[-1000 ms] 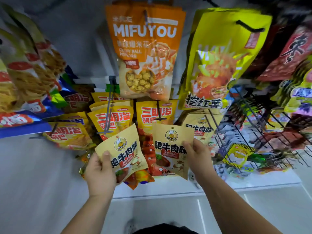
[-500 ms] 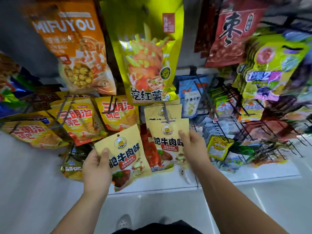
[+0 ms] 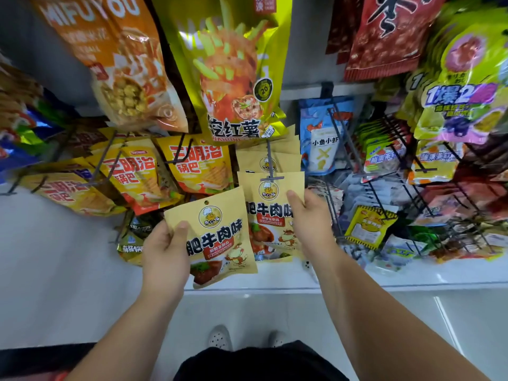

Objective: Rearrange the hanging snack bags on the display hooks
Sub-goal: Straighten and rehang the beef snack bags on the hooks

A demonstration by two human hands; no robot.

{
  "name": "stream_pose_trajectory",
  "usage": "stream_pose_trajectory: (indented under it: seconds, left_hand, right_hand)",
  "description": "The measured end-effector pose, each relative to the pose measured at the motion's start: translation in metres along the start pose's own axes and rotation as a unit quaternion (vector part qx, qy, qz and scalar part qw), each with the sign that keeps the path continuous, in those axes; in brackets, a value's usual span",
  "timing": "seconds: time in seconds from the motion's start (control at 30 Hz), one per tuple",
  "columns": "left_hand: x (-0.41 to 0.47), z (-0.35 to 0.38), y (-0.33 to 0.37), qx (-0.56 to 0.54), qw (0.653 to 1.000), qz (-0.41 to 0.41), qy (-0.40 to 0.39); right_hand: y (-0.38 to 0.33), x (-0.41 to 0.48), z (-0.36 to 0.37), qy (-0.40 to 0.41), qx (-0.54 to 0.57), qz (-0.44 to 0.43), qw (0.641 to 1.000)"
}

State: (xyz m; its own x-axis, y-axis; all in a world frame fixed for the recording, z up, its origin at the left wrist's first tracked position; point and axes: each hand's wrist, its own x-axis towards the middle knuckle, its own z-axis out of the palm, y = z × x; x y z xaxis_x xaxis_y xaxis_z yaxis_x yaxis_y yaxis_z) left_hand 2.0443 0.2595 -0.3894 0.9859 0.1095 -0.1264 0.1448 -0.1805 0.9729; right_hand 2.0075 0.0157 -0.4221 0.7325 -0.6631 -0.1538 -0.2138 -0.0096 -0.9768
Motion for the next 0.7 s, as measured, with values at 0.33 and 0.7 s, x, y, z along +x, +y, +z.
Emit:
stream_pose_trajectory:
  seconds: [0.33, 0.7]
  left_hand:
    - [0.002, 0.008, 0.001, -0.001, 1.0, -0.017, -0.019]
    - [0.005, 0.022, 0.004, 0.01, 0.998, -0.04, -0.039]
  right_hand:
    - [0.008, 0.011, 0.005, 0.017, 0.017, -0.003, 1.0]
    - [-0.011, 0.067, 0.02, 0.086, -0.146, -0.038, 0.985]
